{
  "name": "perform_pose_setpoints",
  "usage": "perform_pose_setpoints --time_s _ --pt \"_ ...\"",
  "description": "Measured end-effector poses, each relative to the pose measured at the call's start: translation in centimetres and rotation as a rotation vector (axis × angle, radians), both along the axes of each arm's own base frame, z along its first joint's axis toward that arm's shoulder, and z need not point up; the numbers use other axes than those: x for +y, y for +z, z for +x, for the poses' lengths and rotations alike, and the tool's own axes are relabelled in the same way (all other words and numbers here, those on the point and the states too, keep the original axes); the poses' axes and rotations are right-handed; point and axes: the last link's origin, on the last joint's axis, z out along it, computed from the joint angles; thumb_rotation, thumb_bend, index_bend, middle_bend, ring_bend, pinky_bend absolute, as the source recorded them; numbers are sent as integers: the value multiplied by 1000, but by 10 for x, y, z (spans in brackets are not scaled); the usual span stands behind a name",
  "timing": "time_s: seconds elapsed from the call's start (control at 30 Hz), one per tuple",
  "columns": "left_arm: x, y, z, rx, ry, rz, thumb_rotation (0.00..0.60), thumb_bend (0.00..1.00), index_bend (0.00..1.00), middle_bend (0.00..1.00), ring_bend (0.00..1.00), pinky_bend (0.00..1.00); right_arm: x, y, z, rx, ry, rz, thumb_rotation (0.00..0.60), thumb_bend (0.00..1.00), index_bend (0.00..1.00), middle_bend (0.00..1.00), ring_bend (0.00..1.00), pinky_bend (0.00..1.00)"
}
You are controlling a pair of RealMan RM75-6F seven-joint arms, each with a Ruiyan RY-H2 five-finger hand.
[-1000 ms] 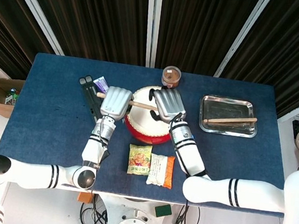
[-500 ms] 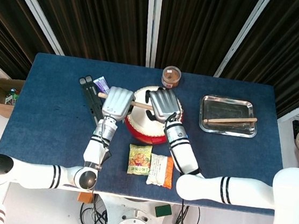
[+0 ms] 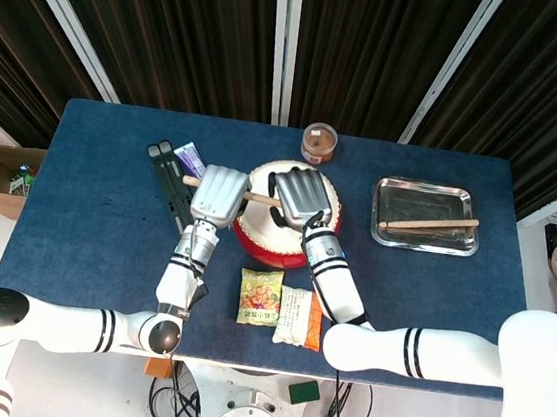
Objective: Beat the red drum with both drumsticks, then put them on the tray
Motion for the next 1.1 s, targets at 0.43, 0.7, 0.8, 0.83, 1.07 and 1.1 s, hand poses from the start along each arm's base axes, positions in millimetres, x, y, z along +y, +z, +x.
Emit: perform_pose_setpoints --time_s 0.43,0.7,0.8,0.83,1.07,1.1 --pt "-2 -3 -5 36 -13 1 600 447 800 864 898 1000 -1 -6 1 25 22 -24 600 554 745 622 476 569" --pt "-3 1 -15 69 2 -2 600 300 398 542 620 927 -3 -3 -13 36 26 -43 600 598 804 651 506 592" --pt "-2 2 -19 72 12 1 600 273 324 465 545 851 -3 0 -20 40 30 -51 600 611 827 662 517 600" --pt "-2 3 -21 71 14 3 600 267 308 445 529 839 -3 1 -24 43 33 -56 600 614 834 665 520 602" --pt "3 9 -33 72 45 21 600 245 249 382 482 768 -4 16 -46 41 45 -90 600 628 896 703 544 618" --pt "4 11 -35 71 51 27 600 245 246 379 480 756 -4 19 -49 39 47 -94 600 628 901 707 547 619"
